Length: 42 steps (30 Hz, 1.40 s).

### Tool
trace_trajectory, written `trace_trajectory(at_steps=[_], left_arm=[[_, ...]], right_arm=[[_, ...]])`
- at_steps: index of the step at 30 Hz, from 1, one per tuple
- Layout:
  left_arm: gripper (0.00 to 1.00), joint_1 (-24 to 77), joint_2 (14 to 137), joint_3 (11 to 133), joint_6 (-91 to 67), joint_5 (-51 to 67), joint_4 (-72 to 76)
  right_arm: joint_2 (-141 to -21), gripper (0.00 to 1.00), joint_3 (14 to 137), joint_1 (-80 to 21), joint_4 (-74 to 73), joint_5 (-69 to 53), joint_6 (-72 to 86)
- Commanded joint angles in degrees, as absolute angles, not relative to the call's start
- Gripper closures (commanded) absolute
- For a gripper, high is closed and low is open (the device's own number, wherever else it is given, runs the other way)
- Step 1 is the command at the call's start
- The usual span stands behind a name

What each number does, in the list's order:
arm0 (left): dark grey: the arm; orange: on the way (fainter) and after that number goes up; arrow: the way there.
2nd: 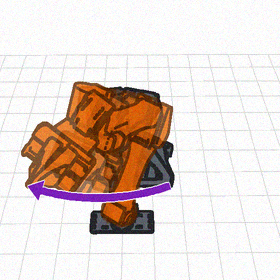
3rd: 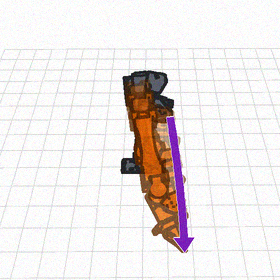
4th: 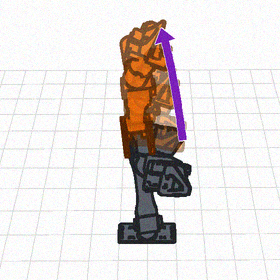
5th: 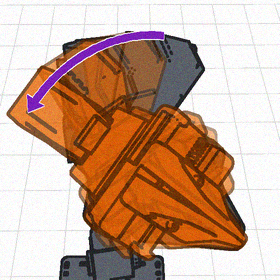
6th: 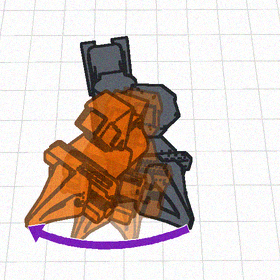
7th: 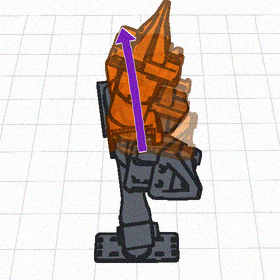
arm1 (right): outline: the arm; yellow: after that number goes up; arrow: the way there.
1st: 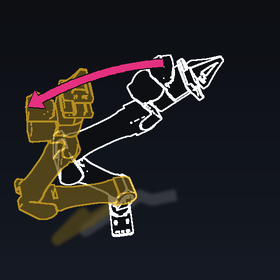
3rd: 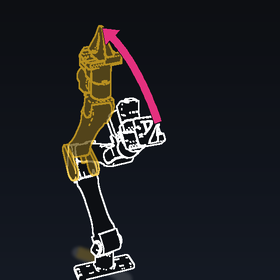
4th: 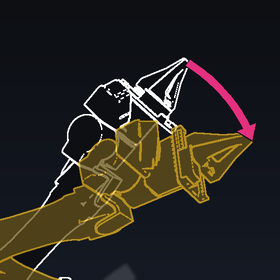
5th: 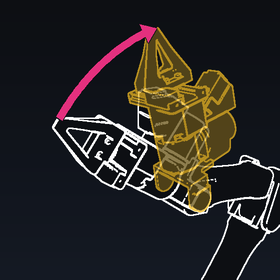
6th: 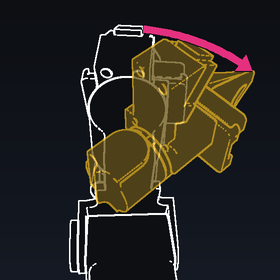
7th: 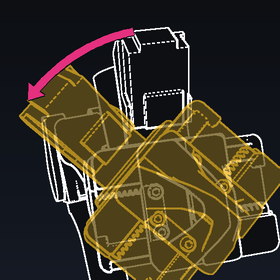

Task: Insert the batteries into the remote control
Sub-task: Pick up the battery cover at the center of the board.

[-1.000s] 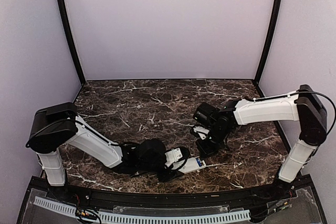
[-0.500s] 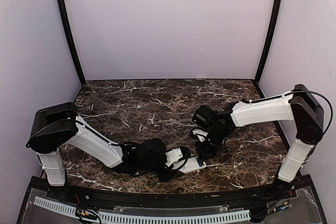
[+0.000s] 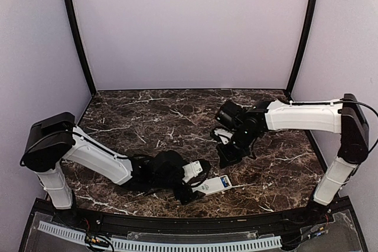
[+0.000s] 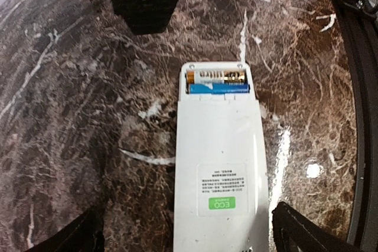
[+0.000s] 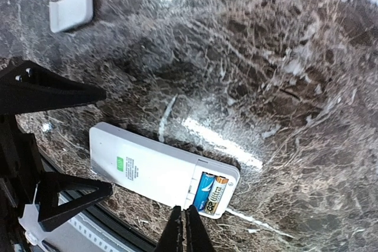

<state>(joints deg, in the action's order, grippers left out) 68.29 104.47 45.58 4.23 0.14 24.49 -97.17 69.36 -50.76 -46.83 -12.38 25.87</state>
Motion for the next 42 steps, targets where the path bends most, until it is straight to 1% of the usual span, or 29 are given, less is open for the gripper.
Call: trace_trajectory(at_steps=[1,5,8,10,11,12,14,16,17,19,22,27,30,37,42], left_arm=[[0.01,68.1,94.9,46.5,6.1,-1.8,21.2],[0.01,66.3,86.8,46.4,4.2,0.7,20.8],[0.01,62.4,79.2,46.2,-4.0,1.9,17.7],[0.01,58.1,74.9,46.2,-9.5,1.4,14.0],[0.01,55.5,73.4,46.0,-11.0,-1.0,12.8],[0.01,53.8,70.7,46.0,-13.2,-3.3,9.9],[0.01,52.5,67.8,46.1,-15.3,-16.5,5.1],[0.01,50.7,66.5,47.2,-18.5,-25.7,-2.0],[0.01,49.6,66.5,48.4,-20.0,-27.3,-7.7],[0.01,45.8,67.0,49.7,-24.6,-28.1,-13.9],[0.01,42.2,67.1,48.7,-27.5,-25.7,-15.6],[0.01,41.7,67.2,47.8,-26.6,-24.1,-14.5],[0.01,41.7,67.8,48.1,-26.3,-25.2,-15.2],[0.01,41.7,69.1,48.5,-24.5,-26.1,-15.4],[0.01,41.7,69.3,49.0,-24.0,-26.9,-16.2]], right_arm=[[-94.9,0.94,73.6,-49.0,-50.4,-9.3,24.0],[-96.1,0.86,78.1,-48.3,-50.5,-8.1,22.4],[-97.9,0.83,81.9,-48.3,-48.3,-9.8,21.3],[-99.1,0.80,83.0,-48.9,-44.0,-13.5,18.4],[-99.6,0.78,83.0,-49.5,-41.1,-15.6,16.3],[-100.3,0.72,83.3,-50.3,-38.0,-17.6,14.7],[-102.8,0.67,85.7,-52.9,-35.2,-19.7,9.6],[-106.1,0.60,88.7,-56.3,-34.0,-19.5,4.1],[-108.1,0.57,90.3,-57.8,-34.0,-19.6,1.3],[-112.0,0.54,93.6,-60.0,-35.2,-20.1,-5.5],[-116.9,0.51,97.6,-61.0,-37.9,-21.6,-16.5],[-120.6,0.49,99.7,-60.9,-38.9,-21.2,-34.6],[-123.2,0.50,100.2,-60.9,-38.8,-20.4,-42.1],[-128.7,0.53,104.1,-60.8,-37.4,-18.7,-46.4],[-132.4,0.59,106.1,-60.6,-38.6,-17.2,-47.1]])
